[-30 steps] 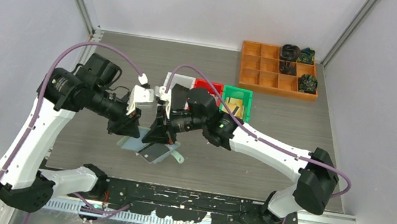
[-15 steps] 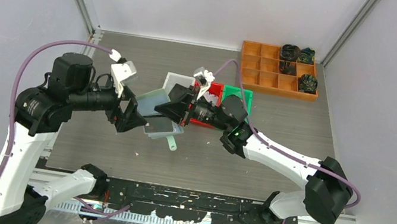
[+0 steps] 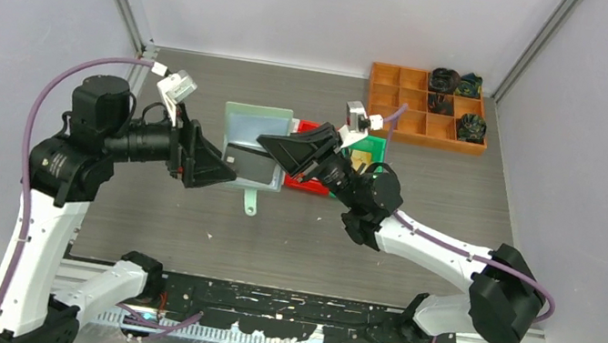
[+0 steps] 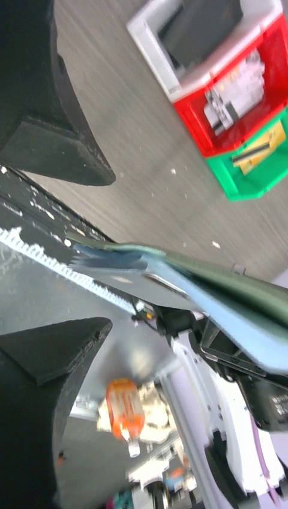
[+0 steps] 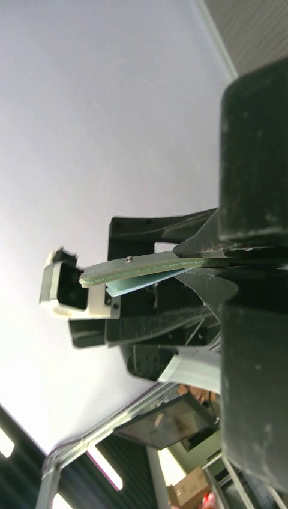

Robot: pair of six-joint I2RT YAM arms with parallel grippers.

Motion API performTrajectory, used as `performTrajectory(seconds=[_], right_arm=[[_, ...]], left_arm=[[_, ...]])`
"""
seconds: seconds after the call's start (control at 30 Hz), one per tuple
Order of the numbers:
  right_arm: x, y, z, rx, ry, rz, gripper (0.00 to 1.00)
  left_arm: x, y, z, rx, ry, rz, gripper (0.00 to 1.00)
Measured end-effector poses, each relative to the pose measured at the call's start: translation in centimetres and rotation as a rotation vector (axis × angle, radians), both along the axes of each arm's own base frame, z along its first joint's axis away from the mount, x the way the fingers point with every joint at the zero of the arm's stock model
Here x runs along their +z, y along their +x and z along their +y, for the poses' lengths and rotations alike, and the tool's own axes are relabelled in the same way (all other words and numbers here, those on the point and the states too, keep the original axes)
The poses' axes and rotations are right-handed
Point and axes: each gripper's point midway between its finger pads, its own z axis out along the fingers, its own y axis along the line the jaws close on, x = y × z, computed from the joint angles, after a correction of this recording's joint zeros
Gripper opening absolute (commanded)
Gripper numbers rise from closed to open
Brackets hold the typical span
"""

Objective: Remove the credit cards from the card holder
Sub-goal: Remove the credit card from the card holder.

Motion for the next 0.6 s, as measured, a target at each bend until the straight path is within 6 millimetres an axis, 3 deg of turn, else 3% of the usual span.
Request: performTrajectory(seconds=[0.17,0.27,0.37,0.4,0.43,0.5,0.6], right_arm=[[1.6,-0.8,-0.6,0.017,0.086,0.007,0.01],[1.7,-1.0,-0.2,0.020,0.115,0.020,0.01],[0.9,-0.5,0.5,0.010,0.114,0.050,0.03],[0.7,-0.4,0.7,0.009,0.111,0.057,0.12],[0.4,-0.3,0.9,0.004,0.105,0.064,0.28],[-0.1,0.0,1.2,0.000,0.090,0.077,0.48],[-0.3,0.2,1.6,0.012,0.050,0.078,0.57]], left_arm=[[1.0,0.6,-1.1,-0.026,-0.134,0.092,0.59],[1.4,0.9,-1.5,-0.048,-0.202,0.147,0.41],[1.5,0.6,-1.8,-0.077,-0.245,0.182,0.15],[1.4,0.5,-1.9,-0.084,-0.252,0.191,0.09],[1.3,0.3,-1.9,-0.095,-0.258,0.199,0.02],[1.1,-0.2,-1.9,-0.110,-0.258,0.193,0.00],[0.4,-0.7,-1.6,-0.120,-0.214,0.176,0.00]])
